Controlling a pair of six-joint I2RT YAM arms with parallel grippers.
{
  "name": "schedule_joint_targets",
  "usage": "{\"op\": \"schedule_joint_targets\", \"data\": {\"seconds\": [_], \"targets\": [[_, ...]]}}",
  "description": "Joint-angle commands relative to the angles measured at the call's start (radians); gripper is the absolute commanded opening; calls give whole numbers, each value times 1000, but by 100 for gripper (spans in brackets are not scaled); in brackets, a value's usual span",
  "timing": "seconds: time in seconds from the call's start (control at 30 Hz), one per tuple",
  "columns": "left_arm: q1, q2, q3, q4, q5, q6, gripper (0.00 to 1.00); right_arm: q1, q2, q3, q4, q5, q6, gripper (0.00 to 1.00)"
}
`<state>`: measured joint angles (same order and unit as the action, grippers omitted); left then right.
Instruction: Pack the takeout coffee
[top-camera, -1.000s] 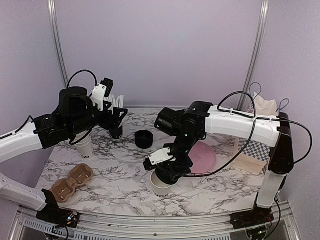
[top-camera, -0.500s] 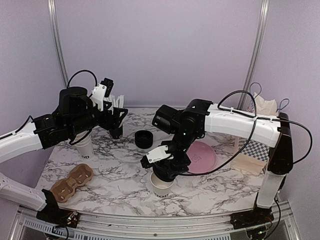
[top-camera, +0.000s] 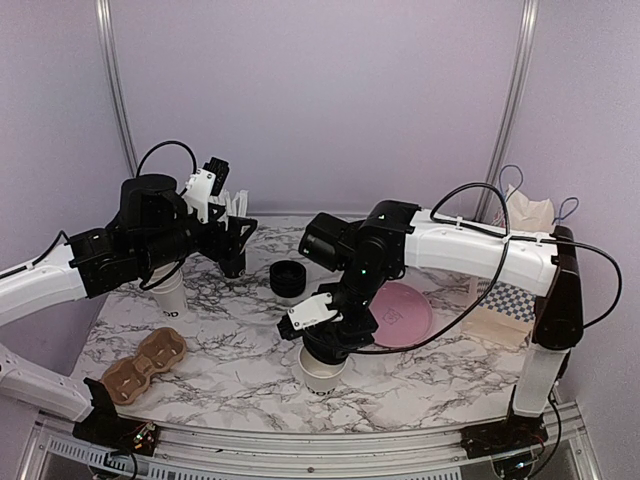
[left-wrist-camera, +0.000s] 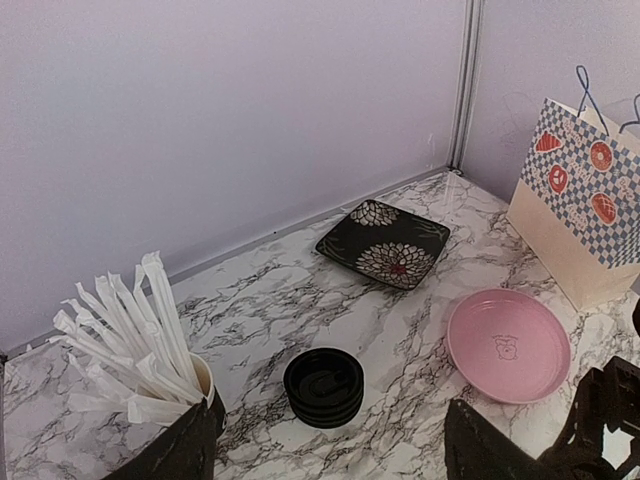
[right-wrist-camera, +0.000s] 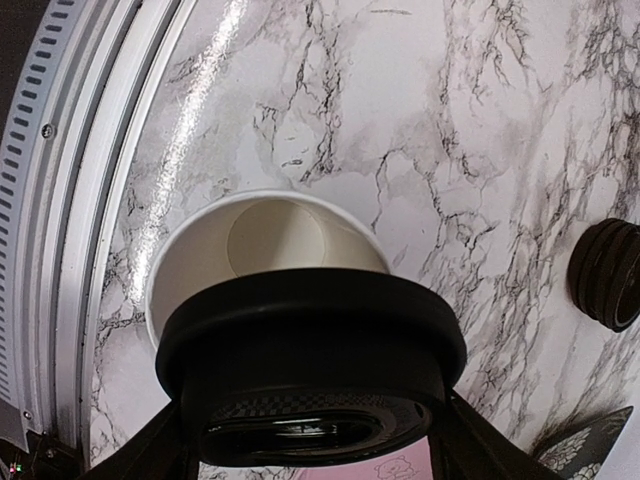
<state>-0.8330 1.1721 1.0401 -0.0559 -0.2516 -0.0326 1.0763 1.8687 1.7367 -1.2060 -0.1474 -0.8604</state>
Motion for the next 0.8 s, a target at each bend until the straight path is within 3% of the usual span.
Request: {"op": "schedule_joint_targets", "data": {"seconds": [0.0, 0.77], "targets": [[5, 6, 9, 2, 7, 17, 79, 11, -6, 22, -7, 2, 6, 75], [5, 11, 12, -4, 16, 19, 79, 37, 53, 45, -33, -14, 3, 80]]}}
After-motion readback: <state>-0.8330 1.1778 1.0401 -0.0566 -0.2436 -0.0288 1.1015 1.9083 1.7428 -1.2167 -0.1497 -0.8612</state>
